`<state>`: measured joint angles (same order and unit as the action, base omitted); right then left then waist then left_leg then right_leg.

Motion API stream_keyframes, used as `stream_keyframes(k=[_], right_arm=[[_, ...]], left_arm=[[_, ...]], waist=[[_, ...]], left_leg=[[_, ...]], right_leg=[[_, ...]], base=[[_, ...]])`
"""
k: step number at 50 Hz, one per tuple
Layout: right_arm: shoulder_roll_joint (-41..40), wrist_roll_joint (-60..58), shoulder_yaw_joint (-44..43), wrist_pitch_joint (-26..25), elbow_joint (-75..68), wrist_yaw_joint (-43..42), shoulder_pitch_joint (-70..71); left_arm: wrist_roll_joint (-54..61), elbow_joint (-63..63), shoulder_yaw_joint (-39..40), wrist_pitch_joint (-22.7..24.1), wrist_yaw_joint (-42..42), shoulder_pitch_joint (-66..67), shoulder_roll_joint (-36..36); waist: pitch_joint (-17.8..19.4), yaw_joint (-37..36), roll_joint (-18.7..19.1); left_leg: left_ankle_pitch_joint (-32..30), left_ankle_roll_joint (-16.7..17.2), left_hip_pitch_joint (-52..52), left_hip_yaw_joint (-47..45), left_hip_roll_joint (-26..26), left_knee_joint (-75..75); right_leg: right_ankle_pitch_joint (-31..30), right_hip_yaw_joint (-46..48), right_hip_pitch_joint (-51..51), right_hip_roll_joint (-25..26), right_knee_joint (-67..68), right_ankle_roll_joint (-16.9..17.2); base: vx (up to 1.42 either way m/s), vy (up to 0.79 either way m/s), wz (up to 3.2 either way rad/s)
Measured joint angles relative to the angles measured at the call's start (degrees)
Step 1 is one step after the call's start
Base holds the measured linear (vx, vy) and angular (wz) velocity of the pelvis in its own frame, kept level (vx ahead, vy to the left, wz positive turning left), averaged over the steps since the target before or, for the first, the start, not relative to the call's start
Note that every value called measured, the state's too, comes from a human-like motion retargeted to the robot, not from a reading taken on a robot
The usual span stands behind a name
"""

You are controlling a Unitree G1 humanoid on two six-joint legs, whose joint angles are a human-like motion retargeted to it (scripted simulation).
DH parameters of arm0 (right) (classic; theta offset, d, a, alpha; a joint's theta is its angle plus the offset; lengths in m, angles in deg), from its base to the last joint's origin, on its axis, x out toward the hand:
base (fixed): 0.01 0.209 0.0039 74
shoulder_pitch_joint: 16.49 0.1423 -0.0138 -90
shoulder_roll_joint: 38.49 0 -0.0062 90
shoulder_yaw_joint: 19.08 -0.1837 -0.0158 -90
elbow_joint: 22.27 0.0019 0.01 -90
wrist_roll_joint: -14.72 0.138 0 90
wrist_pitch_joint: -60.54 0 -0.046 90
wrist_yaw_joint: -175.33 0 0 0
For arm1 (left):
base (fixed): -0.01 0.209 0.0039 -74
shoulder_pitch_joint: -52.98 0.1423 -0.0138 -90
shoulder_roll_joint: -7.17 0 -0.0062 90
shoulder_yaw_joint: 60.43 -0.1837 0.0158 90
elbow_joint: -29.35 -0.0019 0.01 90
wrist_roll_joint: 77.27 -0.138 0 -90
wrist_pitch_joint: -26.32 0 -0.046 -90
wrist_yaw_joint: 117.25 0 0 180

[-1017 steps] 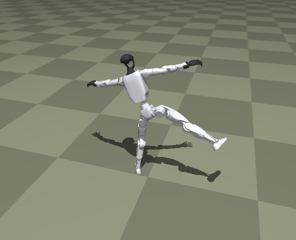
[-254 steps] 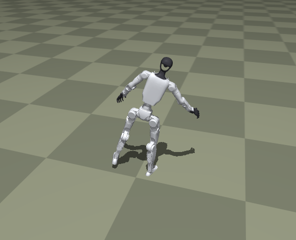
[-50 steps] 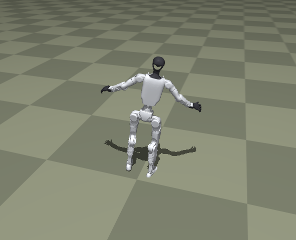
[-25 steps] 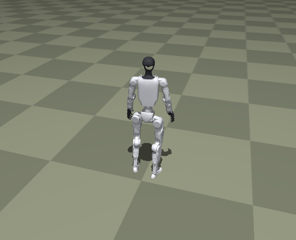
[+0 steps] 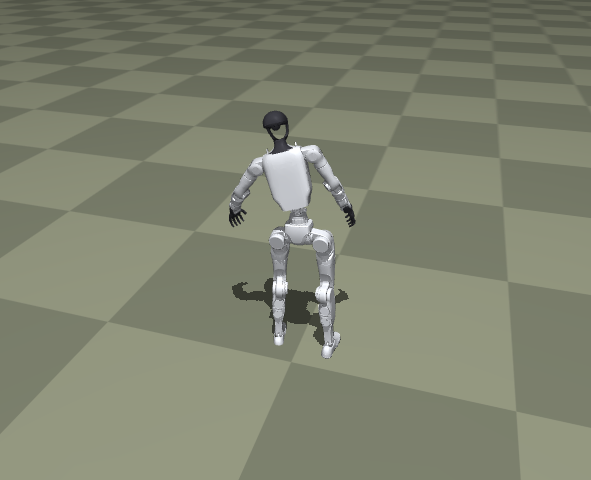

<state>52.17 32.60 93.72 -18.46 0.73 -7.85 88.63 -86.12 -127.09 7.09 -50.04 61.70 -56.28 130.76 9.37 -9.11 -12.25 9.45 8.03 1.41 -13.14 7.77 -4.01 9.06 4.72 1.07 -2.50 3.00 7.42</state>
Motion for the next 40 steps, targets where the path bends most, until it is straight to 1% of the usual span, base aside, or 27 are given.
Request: stream_keyframes(k=[2, 3, 5, 8, 10, 12, 15, 17, 20, 24, 28, 33, 36, 40], right_arm=[[3.88, -0.51, -1.41, 0.64, -0.43, -2.16, 0.64], [5.99, -1.10, -2.52, 0.94, -0.98, -3.51, 0.74], [11.20, -2.30, -5.35, 0.48, -1.78, -5.79, 1.03], [19.74, -7.10, -10.11, -0.99, -3.89, -7.69, 0.62], [25.55, -11.32, -12.87, -1.76, -5.38, -8.26, -0.01], [30.88, -14.93, -14.89, -1.87, -6.99, -8.56, -0.57], [38.93, -17.55, -18.12, -2.01, -9.46, -8.85, -0.68], [44.06, -17.11, -20.71, -2.31, -11.55, -8.65, -0.30], [51.39, -15.05, -24.90, -2.78, -14.87, -7.58, 1.04], [60.57, -12.90, -27.86, -4.48, -17.85, -5.58, 3.94], [68.02, -14.72, -26.36, -4.50, -17.98, -3.94, 7.33], [73.14, -20.17, -20.11, -4.03, -16.03, -2.94, 13.18], [73.68, -22.87, -15.12, -4.08, -15.41, -2.45, 17.71], [72.50, -25.12, -8.83, -4.16, -15.72, -1.76, 23.07]], left_arm=[[-0.45, -1.55, -0.26, -0.07, -1.42, -0.15, 6.30], [-0.76, -2.63, -0.11, -0.32, -2.23, -0.21, 9.23], [0.00, -5.35, 1.20, -0.23, -4.17, -1.19, 14.65], [0.34, -9.79, 3.99, -0.36, -6.06, -2.64, 21.84], [-0.10, -12.51, 5.89, -0.38, -6.99, -3.19, 26.46], [-1.15, -14.96, 7.36, -0.48, -7.73, -3.30, 31.16], [-1.93, -18.42, 9.39, -0.41, -9.29, -3.89, 37.86], [-1.37, -20.23, 10.39, -0.52, -10.15, -5.04, 41.80], [1.22, -21.69, 11.49, -0.25, -10.82, -8.09, 47.00], [6.58, -21.00, 11.58, -0.15, -10.75, -12.41, 51.12], [11.02, -20.47, 9.96, 0.87, -9.22, -15.30, 51.94], [14.15, -21.91, 5.60, 1.43, -7.10, -18.64, 50.29], [15.11, -22.76, 2.02, 1.54, -5.95, -21.51, 48.83], [15.27, -23.12, -3.05, 1.90, -4.42, -25.55, 46.64]], waist=[[0.03, 0.24, -0.39], [-0.58, 0.33, -0.79], [0.83, 0.39, -0.47], [1.53, 0.41, 0.29], [1.23, 0.82, 1.24], [-0.33, 1.37, 3.46], [-1.18, 1.80, 9.04], [-1.59, 2.06, 12.41], [-2.45, 2.52, 17.15], [-2.26, 2.98, 22.58], [-1.63, 4.11, 27.75], [0.17, 7.05, 32.64], [1.16, 9.16, 33.94], [1.62, 11.46, 33.75]], left_leg=[[0.92, -1.50, 0.77, -0.73, 2.35, -1.68], [1.36, -2.14, 1.64, -1.13, 3.34, -2.63], [3.64, -3.02, 2.35, -1.30, 5.83, -6.11], [6.27, -3.04, 3.70, -1.37, 9.70, -10.68], [7.27, -2.60, 4.82, -1.11, 12.65, -12.90], [6.79, -1.21, 6.41, -0.52, 17.91, -13.66], [6.02, 1.46, 7.98, 0.91, 27.94, -14.66], [5.15, 2.74, 8.49, 1.59, 33.23, -14.68], [3.88, 3.98, 9.30, 2.48, 40.13, -14.62], [2.00, 5.90, 8.13, 2.34, 45.53, -14.39], [0.79, 6.68, 7.33, 2.29, 48.81, -15.06], [-0.03, 6.80, 6.11, 1.95, 49.95, -15.08], [-0.17, 6.83, 5.24, 1.23, 49.10, -14.56], [0.02, 6.82, 3.79, -0.49, 46.41, -13.57]], right_leg=[[-1.22, -0.41, -1.14, -2.05, -0.77, 0.29], [-2.30, -0.16, -2.25, -3.74, -1.32, 0.56], [-5.43, 1.16, -2.40, -7.32, -3.00, 1.83], [-12.11, 1.22, -3.48, -12.74, -6.18, 4.65], [-15.53, 0.15, -4.88, -15.74, -7.81, 6.85], [-16.59, -0.47, -7.65, -16.11, -7.90, 7.58], [-16.81, 1.35, -10.06, -14.71, -7.93, 7.58], [-17.44, 3.03, -11.11, -15.19, -7.91, 7.58], [-19.20, 5.16, -12.66, -16.76, -7.67, 7.58], [-21.66, 7.40, -13.64, -21.98, -7.57, 7.58], [-23.19, 10.30, -15.13, -27.91, -6.83, 7.58], [-23.75, 11.68, -17.27, -33.69, -6.32, 7.58], [-23.38, 12.13, -18.36, -35.52, -6.51, 7.58], [-22.89, 12.63, -18.84, -35.48, -6.88, 7.58]], base=[[-0.01, -0.01, -0.47], [0.02, 0.00, -0.52], [0.02, 0.03, -0.39], [0.05, 0.01, -0.34], [0.06, -0.03, -0.34], [0.05, -0.13, -0.48], [0.03, -0.14, -0.53], [0.01, -0.08, -0.47], [0.02, -0.05, -0.41], [0.01, 0.02, -0.24], [0.01, 0.06, -0.09], [-0.01, 0.07, 0.03], [-0.02, 0.06, 0.03], [0.00, 0.01, 0.00]])
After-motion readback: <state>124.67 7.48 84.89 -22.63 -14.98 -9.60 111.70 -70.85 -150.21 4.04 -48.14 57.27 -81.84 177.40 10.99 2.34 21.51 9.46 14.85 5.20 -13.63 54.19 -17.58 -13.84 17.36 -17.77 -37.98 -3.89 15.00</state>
